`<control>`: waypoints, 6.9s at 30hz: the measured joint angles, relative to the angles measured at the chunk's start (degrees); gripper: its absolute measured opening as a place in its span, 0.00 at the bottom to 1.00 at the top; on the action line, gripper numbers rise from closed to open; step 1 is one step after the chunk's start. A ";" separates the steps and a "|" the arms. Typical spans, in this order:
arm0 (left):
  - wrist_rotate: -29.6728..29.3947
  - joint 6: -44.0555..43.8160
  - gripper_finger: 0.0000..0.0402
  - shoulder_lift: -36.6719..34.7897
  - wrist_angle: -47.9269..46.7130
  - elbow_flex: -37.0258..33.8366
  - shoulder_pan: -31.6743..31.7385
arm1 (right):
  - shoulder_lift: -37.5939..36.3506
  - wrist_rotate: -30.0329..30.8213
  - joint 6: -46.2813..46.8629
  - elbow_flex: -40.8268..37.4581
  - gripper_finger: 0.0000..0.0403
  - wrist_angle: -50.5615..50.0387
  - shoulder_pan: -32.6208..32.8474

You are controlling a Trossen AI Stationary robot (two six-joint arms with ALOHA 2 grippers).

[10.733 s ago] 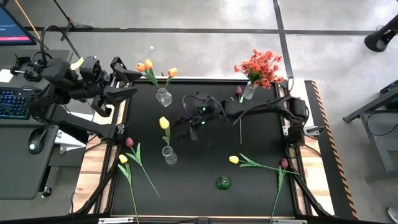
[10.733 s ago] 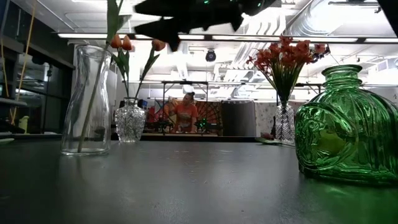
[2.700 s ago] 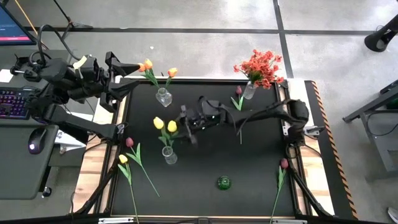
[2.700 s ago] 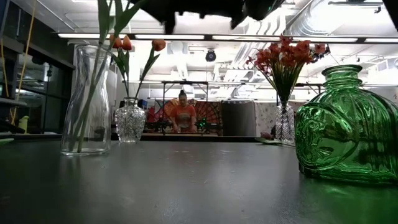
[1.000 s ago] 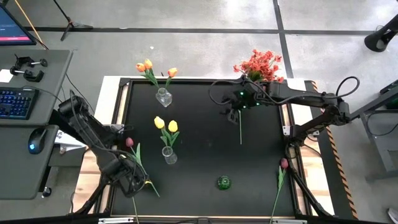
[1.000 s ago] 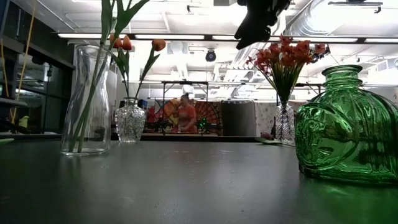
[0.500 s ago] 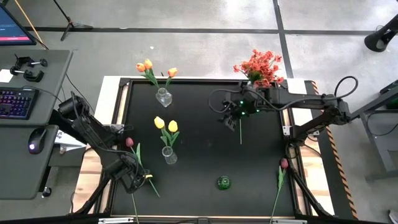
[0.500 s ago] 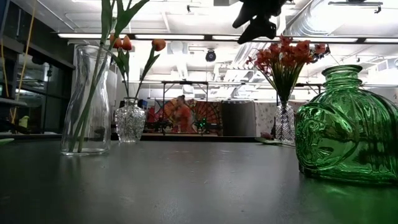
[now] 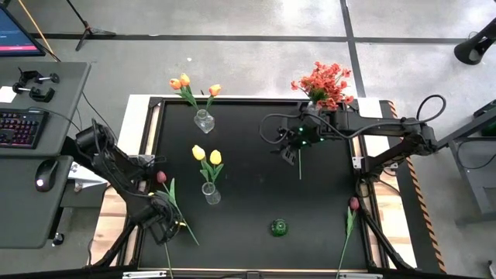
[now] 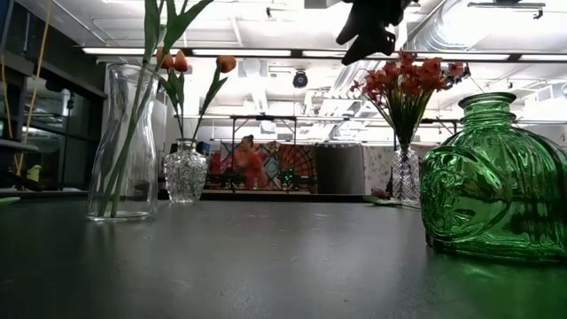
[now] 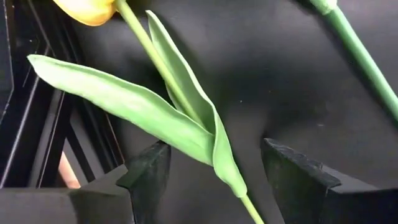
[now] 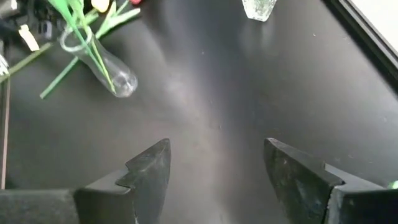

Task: Sort flowers into vase by color
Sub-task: Put the yellow flower into the bottom left transparent vase, then put the top dark red flower into the green vase

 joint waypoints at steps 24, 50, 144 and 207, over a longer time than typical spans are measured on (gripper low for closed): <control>-8.97 1.20 0.02 0.45 0.00 2.74 4.61 | -0.02 -0.13 -4.18 -0.02 0.60 -7.28 0.00; -86.68 63.53 0.00 -13.19 -22.32 45.29 4.22 | -0.02 1.69 -1.60 -0.02 0.60 -6.86 -0.04; -63.88 118.85 0.39 -48.08 60.63 -11.19 11.68 | -0.02 6.93 0.77 0.00 0.60 -4.78 -0.02; -19.92 24.49 0.52 -12.03 25.17 -1.01 -4.64 | -0.19 -3.72 11.26 -1.98 0.60 -17.52 3.05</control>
